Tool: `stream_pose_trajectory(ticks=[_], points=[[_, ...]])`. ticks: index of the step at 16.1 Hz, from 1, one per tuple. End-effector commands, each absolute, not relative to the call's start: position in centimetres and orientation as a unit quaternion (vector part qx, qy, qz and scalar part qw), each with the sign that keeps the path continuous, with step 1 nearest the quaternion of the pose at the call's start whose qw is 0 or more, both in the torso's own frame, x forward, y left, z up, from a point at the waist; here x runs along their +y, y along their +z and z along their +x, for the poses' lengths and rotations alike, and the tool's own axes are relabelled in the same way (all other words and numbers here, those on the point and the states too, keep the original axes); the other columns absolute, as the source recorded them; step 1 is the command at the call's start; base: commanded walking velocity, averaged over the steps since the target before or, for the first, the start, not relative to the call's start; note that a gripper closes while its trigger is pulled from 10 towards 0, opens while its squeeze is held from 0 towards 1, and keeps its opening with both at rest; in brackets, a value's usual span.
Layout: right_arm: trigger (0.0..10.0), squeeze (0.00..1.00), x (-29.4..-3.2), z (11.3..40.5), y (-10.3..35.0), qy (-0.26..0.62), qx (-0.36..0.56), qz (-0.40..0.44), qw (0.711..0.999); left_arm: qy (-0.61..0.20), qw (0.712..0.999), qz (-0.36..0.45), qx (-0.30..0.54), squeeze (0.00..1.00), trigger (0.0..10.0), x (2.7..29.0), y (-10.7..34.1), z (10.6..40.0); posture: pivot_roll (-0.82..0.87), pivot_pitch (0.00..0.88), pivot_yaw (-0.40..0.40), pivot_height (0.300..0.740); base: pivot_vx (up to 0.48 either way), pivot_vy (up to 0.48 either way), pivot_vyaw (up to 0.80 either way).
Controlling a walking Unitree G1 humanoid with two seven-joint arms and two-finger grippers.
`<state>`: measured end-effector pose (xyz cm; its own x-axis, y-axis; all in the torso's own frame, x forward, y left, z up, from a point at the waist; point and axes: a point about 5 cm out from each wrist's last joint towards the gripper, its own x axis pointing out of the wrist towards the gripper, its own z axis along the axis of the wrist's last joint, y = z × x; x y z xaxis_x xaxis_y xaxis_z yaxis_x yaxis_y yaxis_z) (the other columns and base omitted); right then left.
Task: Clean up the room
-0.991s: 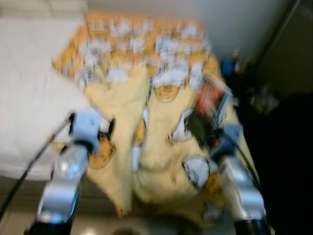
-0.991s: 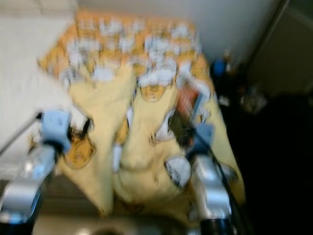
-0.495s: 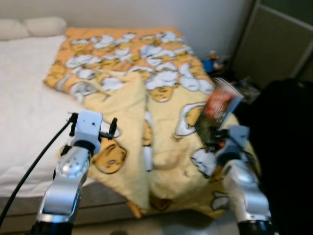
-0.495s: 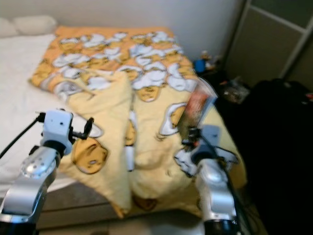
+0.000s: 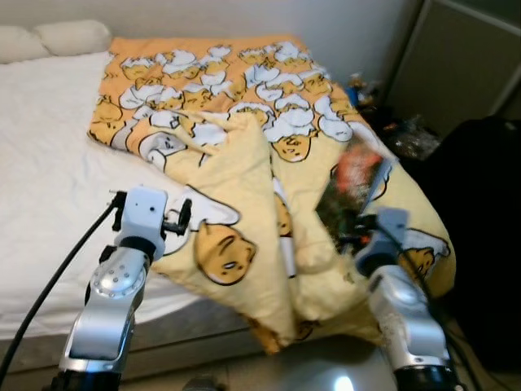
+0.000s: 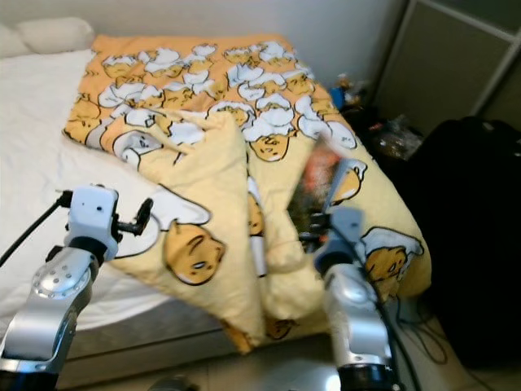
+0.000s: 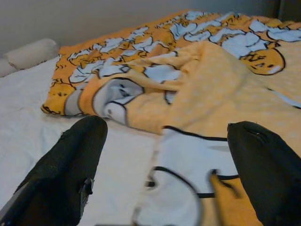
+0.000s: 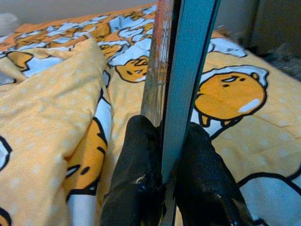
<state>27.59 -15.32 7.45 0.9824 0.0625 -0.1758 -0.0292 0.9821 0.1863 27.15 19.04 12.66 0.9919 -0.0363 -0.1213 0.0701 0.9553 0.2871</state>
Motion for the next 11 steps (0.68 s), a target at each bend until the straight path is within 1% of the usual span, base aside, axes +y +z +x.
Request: stream_pose_trajectory(ticks=[1, 3, 5, 11], points=[[10.0, 0.0, -13.91, 28.13, 9.17, 0.051, 0.049, 0.104, 0.992, -0.02, 0.986, 0.154, 0.058, 0.0, 10.0, 19.54, 12.73, 27.08, -0.03, 0.0, -0.039, 0.74, 0.0, 0.48, 0.0], [10.0, 0.0, -13.89, 28.15, 9.33, 0.054, 0.044, 0.104, 0.992, -0.02, 0.986, 0.155, 0.058, 0.0, 10.0, 19.53, 12.73, 27.06, -0.03, 0.0, -0.039, 0.74, 0.0, 0.48, 0.0], [10.0, 0.0, -13.67, 28.23, 9.71, 0.068, 0.032, 0.08, 0.994, -0.02, 0.986, 0.156, 0.059, 0.0, 10.0, 19.48, 12.71, 27.04, -0.03, 0.0, -0.038, 0.74, 0.0, 0.48, 0.0], [10.0, 0.0, -13.03, 28.32, 10.03, 0.087, 0.027, 0.079, 0.993, -0.02, 0.986, 0.155, 0.059, 0.0, 10.0, 19.55, 12.8, 27.12, -0.03, 0.0, -0.038, 0.74, 0.0, 0.476, 0.0]])
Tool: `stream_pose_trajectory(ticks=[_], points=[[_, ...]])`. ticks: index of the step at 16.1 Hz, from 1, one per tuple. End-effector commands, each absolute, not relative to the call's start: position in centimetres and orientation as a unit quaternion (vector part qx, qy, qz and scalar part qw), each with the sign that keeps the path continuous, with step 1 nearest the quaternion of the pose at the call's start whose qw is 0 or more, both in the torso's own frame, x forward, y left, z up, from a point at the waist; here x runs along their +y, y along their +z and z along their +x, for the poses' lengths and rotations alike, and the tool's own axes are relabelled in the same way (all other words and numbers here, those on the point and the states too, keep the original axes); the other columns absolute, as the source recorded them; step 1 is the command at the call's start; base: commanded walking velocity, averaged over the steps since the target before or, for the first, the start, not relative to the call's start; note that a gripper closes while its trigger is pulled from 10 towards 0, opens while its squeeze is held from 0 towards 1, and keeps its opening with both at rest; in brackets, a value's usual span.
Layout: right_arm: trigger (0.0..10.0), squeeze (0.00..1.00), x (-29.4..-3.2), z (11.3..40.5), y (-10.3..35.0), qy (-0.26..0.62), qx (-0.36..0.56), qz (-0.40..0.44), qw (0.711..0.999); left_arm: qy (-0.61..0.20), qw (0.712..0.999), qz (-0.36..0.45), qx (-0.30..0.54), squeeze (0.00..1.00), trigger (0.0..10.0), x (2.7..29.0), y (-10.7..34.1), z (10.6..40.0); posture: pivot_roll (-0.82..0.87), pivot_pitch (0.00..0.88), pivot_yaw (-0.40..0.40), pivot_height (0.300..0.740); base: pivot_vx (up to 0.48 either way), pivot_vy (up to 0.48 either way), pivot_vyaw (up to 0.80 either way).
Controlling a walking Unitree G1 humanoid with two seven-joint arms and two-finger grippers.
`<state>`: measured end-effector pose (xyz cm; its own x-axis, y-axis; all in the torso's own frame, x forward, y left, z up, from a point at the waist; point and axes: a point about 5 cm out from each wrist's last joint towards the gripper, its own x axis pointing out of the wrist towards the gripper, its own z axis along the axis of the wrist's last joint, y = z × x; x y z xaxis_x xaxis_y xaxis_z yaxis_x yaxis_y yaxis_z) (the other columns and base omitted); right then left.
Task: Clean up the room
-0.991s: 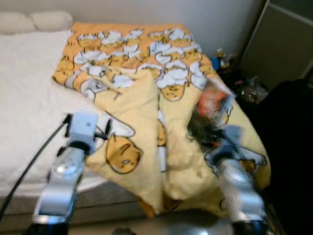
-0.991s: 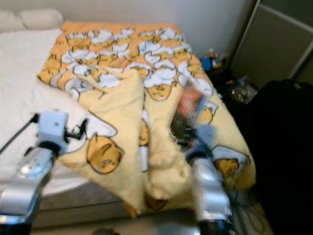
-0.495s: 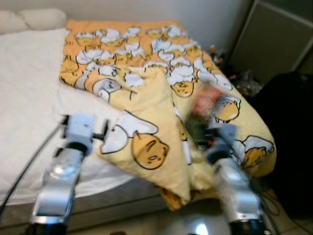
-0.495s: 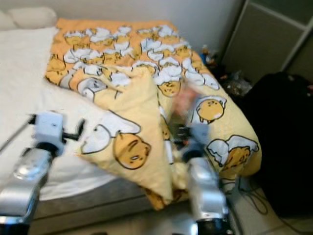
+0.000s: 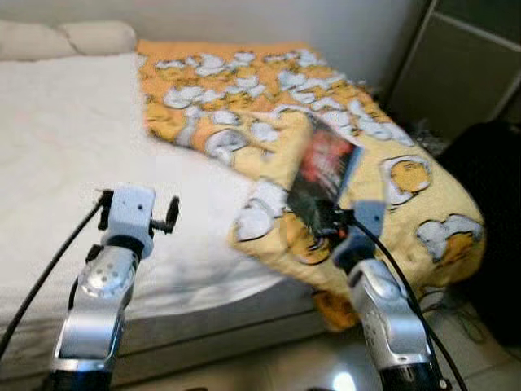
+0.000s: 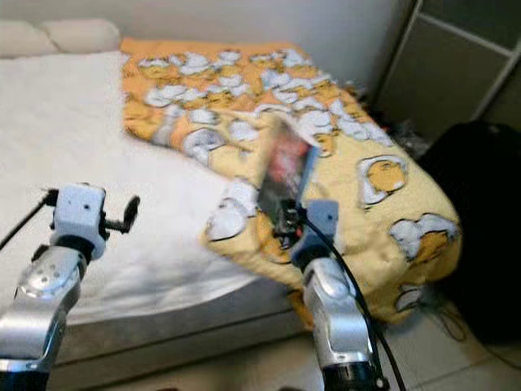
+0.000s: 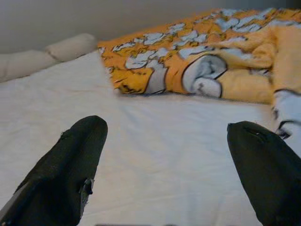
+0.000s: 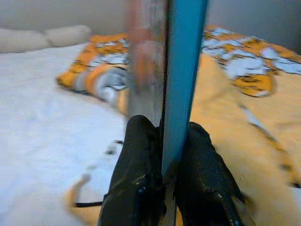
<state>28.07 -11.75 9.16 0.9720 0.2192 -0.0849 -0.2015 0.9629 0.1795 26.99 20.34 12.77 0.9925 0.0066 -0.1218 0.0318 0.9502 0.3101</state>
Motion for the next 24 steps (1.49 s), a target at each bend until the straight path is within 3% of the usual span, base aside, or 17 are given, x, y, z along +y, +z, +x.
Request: stream_pose_trajectory(ticks=[1, 24], points=[[10.0, 0.0, -13.1, 28.34, 10.04, 0.087, 0.027, 0.079, 0.993, -0.02, 0.986, 0.155, 0.059, 0.0, 10.0, 19.54, 12.83, 27.12, -0.03, 0.0, -0.036, 0.74, 0.0, 0.465, 0.0], [10.0, 0.0, -13.07, 28.25, 9.71, 0.095, 0.035, 0.086, 0.991, -0.016, 0.986, 0.158, 0.058, 0.0, 10.0, 19.61, 12.91, 27.18, -0.01, 0.0, -0.041, 0.74, 0.0, 0.465, 0.0]])
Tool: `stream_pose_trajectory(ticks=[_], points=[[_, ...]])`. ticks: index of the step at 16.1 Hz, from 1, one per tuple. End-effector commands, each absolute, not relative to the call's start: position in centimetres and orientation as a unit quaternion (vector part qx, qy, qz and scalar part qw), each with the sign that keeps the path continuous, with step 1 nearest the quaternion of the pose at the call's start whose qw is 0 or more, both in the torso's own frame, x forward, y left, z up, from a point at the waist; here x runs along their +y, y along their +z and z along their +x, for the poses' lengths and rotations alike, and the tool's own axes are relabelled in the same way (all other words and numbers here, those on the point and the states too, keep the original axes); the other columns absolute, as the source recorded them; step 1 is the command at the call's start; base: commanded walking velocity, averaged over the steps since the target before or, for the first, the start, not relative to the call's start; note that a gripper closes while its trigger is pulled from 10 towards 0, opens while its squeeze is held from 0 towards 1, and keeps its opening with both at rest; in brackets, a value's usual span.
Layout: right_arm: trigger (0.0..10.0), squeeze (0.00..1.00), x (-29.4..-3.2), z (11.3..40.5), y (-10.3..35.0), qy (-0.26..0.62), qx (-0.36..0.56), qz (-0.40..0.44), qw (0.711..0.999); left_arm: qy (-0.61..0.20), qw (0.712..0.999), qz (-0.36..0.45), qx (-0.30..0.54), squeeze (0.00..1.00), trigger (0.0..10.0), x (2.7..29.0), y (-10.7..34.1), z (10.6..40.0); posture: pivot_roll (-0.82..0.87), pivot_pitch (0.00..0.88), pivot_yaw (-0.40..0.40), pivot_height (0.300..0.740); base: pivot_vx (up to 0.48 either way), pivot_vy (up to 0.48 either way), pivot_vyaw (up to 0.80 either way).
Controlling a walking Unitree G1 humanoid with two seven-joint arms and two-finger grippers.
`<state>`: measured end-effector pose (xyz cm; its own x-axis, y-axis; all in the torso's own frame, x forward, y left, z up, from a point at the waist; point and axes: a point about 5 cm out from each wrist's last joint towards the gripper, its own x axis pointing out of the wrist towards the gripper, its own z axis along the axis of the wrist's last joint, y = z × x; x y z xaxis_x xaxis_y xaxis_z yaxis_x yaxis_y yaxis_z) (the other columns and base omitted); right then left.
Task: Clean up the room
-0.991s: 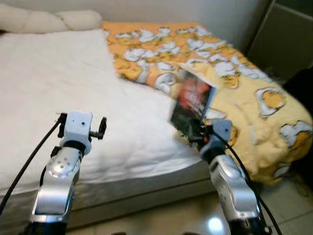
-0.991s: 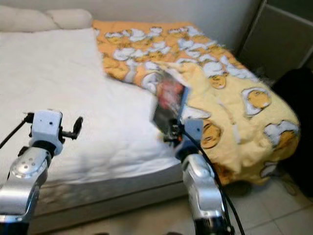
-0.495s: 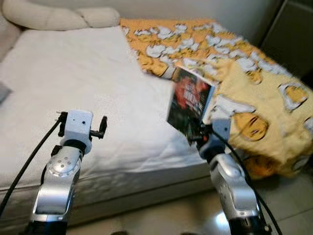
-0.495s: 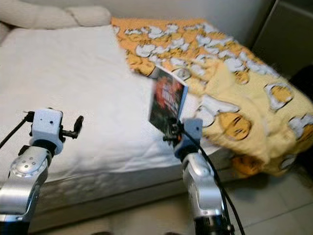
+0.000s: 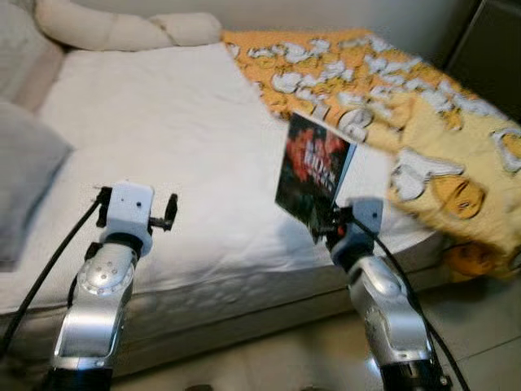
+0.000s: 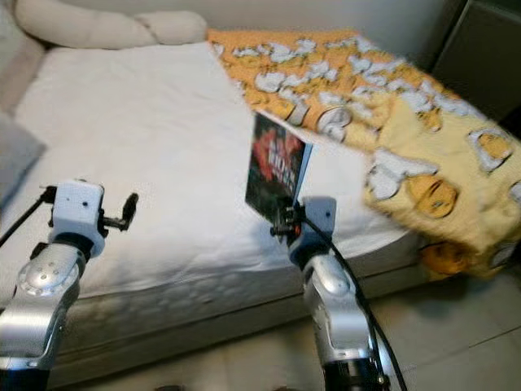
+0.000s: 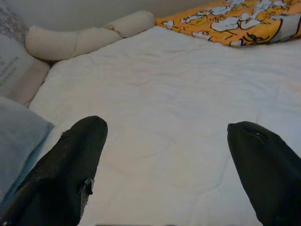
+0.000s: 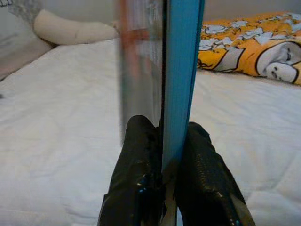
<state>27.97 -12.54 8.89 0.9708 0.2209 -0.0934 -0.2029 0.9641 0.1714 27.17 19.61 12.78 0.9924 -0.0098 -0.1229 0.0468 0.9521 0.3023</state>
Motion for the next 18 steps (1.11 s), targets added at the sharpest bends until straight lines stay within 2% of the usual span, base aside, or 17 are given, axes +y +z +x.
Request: stream_pose_trajectory(ticks=[1, 5, 11, 18], points=[[10.0, 0.0, -13.0, 28.3, 9.7, 0.096, 0.035, 0.085, 0.991, -0.016, 0.986, 0.158, 0.058, 0.0, 10.0, 19.6, 12.9, 27.2, -0.01, 0.0, -0.042, 0.74, 0.0, 0.461, 0.0], [10.0, 0.0, -13.0, 28.3, 9.7, 0.1, 0.035, 0.084, 0.991, -0.013, 0.986, 0.156, 0.052, 0.0, 10.0, 19.7, 13.1, 27.4, -0.01, 0.0, -0.041, 0.74, 0.0, 0.418, 0.0], [10.0, 0.0, -13.1, 28.5, 9.5, 0.102, 0.038, 0.087, 0.99, 0.008, 0.99, 0.139, 0.016, 0.0, 10.0, 19.6, 14.0, 27.8, -0.01, 0.0, -0.04, 0.74, 0.0, 0.0, 0.0], [10.0, 0.0, -13.3, 28.5, 9.4, 0.096, 0.044, 0.084, 0.991, 0.01, 0.99, 0.136, 0.026, 0.0, 10.0, 19.8, 13.7, 27.7, -0.01, 0.0, -0.041, 0.74, 0.282, 0.0, 0.0]])
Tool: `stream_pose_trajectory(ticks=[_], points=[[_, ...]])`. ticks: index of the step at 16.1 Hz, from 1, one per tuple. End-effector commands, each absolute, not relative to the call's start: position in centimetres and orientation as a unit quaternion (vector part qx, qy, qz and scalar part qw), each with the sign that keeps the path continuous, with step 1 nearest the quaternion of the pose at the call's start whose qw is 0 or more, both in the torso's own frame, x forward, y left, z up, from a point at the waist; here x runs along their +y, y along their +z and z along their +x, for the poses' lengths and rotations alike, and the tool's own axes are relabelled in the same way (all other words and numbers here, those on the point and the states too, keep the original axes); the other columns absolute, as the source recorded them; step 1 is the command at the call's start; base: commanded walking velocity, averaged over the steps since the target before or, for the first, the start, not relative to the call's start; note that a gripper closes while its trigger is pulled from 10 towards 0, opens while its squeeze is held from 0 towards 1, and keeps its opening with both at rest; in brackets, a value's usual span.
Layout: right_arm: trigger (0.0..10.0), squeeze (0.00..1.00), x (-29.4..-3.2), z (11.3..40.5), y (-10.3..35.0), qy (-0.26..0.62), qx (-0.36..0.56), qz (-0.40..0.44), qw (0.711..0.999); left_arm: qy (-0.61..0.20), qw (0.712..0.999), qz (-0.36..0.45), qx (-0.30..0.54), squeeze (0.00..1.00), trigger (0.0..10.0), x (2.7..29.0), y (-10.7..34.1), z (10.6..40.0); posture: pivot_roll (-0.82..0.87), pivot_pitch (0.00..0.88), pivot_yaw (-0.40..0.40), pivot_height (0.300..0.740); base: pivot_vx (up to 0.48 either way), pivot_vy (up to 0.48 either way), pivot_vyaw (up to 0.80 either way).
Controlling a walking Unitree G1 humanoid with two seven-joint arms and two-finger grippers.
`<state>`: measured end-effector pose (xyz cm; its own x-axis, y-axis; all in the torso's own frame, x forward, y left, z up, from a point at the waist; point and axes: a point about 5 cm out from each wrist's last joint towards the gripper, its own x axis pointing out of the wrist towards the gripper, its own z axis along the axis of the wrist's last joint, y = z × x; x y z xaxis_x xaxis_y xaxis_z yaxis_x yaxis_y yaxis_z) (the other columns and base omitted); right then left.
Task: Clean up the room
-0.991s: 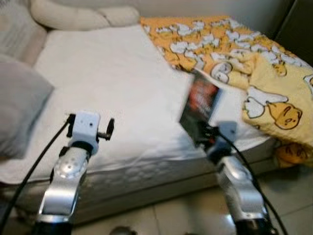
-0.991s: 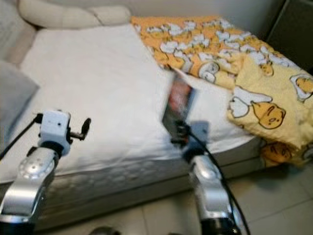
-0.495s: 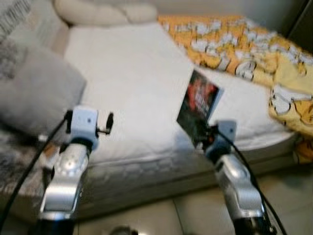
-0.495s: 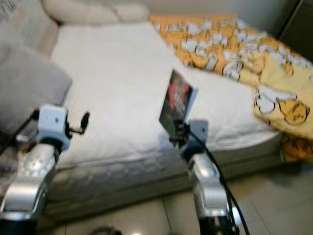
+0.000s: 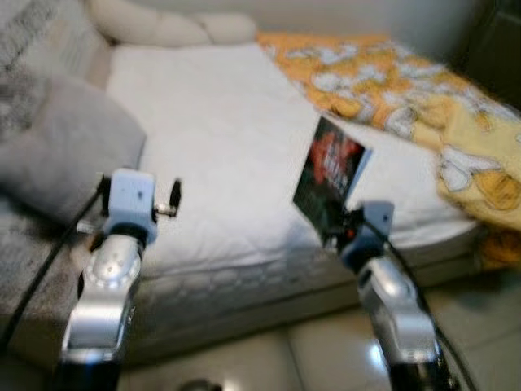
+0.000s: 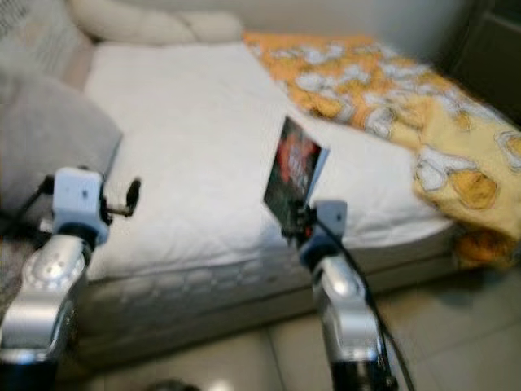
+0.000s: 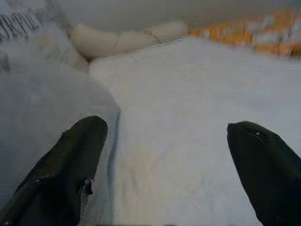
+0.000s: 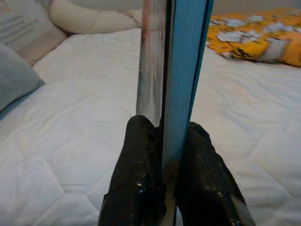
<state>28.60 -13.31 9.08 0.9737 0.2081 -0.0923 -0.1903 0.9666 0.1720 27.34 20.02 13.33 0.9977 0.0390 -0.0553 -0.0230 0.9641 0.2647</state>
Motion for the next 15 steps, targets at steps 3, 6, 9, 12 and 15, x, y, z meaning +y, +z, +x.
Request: stream_pose_trajectory(ticks=[3, 6, 9, 12, 15], points=[[10.0, 0.0, -13.5, 28.6, 9.38, 0.094, 0.046, 0.082, 0.991, 0.008, 0.99, 0.136, 0.027, 0.0, 10.0, 19.71, 13.67, 27.69, -0.01, 0.0, -0.041, 0.74, 0.284, 0.0, 0.0], [10.0, 0.0, -13.53, 28.65, 9.4, 0.095, 0.047, 0.079, 0.991, 0.008, 0.99, 0.136, 0.027, 0.0, 10.0, 19.72, 13.67, 27.71, -0.01, 0.0, -0.041, 0.74, 0.284, 0.0, 0.0], [10.0, 0.0, -13.27, 28.81, 9.41, 0.112, 0.053, 0.054, 0.991, 0.008, 0.99, 0.137, 0.027, 0.0, 10.0, 19.83, 13.72, 27.81, -0.01, 0.0, -0.04, 0.74, 0.282, 0.0, 0.27], [10.0, 0.0, -13.06, 29.01, 9.5, 0.135, 0.063, 0.054, 0.987, 0.008, 0.99, 0.138, 0.027, 0.0, 10.0, 19.84, 13.79, 28.0, -0.01, 0.0, -0.037, 0.74, 0.284, 0.0, 0.8], [10.0, 0.0, -12.96, 29.08, 9.64, 0.143, 0.065, 0.054, 0.986, 0.006, 0.99, 0.14, 0.027, 0.0, 10.0, 19.81, 13.86, 28.09, -0.01, 0.0, -0.037, 0.74, 0.285, 0.0, 0.8]])
